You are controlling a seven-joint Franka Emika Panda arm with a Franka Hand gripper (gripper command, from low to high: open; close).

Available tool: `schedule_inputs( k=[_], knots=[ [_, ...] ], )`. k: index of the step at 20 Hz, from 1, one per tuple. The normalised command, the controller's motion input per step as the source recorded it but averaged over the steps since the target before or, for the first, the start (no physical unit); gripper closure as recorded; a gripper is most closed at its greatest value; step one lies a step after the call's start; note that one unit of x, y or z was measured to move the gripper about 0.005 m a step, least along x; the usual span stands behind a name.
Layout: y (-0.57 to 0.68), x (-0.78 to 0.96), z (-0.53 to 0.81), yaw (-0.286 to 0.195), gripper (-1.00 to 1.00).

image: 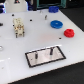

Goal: Insert the blue gear onto the right peg, followed by the red gear

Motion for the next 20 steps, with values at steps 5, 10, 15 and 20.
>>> schedule_inputs(
  k=[5,10,15,20],
  knots=[
    [0.48,-0.45,0.03,0.000,-1.00],
    [0.62,-0.50,-0.02,0.000,-1.00],
    [0.63,-0.43,-0.14,0.000,-1.00],
    [0.61,-0.36,-0.29,0.000,-1.00]
  ],
)
